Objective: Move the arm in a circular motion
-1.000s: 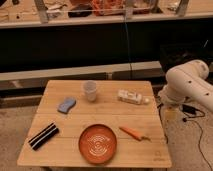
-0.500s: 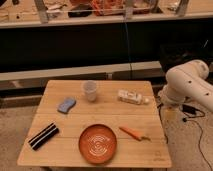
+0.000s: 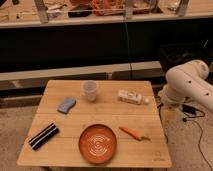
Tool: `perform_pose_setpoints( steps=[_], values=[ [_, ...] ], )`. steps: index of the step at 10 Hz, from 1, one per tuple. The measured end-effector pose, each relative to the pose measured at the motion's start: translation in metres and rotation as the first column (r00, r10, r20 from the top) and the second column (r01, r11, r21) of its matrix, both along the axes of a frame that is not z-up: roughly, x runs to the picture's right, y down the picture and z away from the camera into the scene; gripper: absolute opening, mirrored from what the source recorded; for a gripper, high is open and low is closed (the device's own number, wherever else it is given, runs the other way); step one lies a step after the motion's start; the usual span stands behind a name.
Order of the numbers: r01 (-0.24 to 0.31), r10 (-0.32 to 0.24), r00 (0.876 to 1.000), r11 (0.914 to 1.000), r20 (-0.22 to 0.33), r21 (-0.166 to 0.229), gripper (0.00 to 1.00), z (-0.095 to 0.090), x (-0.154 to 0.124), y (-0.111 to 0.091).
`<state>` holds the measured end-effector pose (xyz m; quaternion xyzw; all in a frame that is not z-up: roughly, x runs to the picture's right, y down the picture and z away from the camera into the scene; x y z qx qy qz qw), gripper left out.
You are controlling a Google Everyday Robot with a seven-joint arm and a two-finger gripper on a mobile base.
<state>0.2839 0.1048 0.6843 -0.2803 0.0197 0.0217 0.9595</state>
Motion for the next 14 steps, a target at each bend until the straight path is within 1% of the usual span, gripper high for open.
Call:
perform_pose_setpoints(
  steps=[3, 4, 5, 7, 8, 9, 11, 12, 14],
  values=[
    [0.004, -0.004, 1.000, 1.0000, 0.000, -0.002, 0.80, 0.000, -0.001, 0.002],
    [0.018, -0.018, 1.000, 0.9998, -0.002, -0.001, 0.80, -0.002, -0.007, 0.003],
    [0.029, -0.029, 1.000, 0.9996, 0.003, -0.002, 0.80, -0.004, -0.017, 0.005],
    [0.068, -0.068, 0.998, 0.9977, 0.013, -0.002, 0.80, -0.008, -0.051, 0.007],
    [0.081, -0.081, 0.997, 0.9967, 0.013, -0.002, 0.80, -0.010, -0.058, 0.009],
    [0.104, -0.104, 0.994, 0.9946, 0.016, -0.001, 0.80, -0.012, -0.065, 0.012],
    [0.131, -0.130, 0.991, 0.9914, 0.025, -0.001, 0.80, -0.014, -0.077, 0.016],
    [0.156, -0.156, 0.987, 0.9877, 0.041, 0.003, 0.80, -0.018, -0.096, 0.021],
    [0.182, -0.182, 0.982, 0.9833, 0.055, 0.011, 0.80, -0.022, -0.123, 0.026]
  ],
)
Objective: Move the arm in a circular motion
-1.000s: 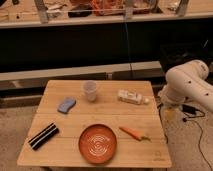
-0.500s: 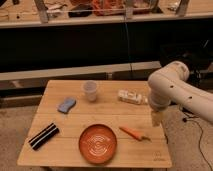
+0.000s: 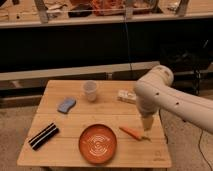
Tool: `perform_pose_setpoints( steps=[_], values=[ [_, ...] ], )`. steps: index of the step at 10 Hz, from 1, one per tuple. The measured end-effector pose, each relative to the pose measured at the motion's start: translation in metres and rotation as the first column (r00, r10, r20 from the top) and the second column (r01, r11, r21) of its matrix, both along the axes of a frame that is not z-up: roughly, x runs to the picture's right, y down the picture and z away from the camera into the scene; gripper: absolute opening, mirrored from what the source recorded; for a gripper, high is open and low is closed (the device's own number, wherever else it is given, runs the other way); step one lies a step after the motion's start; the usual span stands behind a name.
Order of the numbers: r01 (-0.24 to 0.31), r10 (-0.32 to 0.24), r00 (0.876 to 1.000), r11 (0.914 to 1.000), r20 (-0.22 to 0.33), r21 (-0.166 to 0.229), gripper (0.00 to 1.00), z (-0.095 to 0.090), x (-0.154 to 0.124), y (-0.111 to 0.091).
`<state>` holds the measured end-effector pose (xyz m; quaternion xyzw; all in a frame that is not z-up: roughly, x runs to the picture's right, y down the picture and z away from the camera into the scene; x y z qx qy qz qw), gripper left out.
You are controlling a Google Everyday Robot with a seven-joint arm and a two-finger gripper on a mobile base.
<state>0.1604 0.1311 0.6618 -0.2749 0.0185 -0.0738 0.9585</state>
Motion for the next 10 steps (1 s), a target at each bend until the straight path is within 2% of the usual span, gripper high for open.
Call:
perform_pose_setpoints(
  steps=[4, 6, 10],
  values=[
    [0.070, -0.070, 0.996, 0.9974, 0.053, 0.017, 0.80, -0.002, -0.053, 0.000],
    [0.132, -0.135, 0.986, 0.9905, 0.099, 0.040, 0.80, -0.003, -0.092, -0.003],
    [0.201, -0.208, 0.966, 0.9775, 0.153, 0.066, 0.80, 0.008, -0.127, -0.014]
  ],
)
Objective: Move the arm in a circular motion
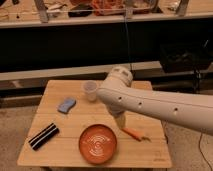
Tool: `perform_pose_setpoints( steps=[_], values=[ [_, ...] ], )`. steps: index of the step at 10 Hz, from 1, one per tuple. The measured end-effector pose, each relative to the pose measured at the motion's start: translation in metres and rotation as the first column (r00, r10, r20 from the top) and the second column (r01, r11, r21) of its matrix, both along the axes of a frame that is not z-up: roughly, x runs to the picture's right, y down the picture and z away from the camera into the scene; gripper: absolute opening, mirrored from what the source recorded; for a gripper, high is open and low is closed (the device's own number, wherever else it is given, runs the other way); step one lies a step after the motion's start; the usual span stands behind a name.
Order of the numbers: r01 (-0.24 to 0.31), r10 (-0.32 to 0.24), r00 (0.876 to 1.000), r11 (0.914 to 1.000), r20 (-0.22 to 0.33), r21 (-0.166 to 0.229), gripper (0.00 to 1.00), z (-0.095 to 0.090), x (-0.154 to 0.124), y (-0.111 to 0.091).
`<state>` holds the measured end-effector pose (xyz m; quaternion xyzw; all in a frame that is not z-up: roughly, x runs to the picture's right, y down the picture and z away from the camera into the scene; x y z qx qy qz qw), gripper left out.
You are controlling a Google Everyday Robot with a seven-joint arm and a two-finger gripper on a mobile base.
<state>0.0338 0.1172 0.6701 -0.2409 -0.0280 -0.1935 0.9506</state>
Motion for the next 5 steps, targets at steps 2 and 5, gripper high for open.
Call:
perform_pose_setpoints(
  steps=[2, 5],
  values=[
    [0.017, -0.017, 1.000, 0.9998, 0.017, 0.012, 0.80, 0.009, -0.022, -0.010],
    [0.046, -0.048, 0.998, 0.9986, 0.046, 0.024, 0.80, 0.023, -0.046, -0.026]
  ],
)
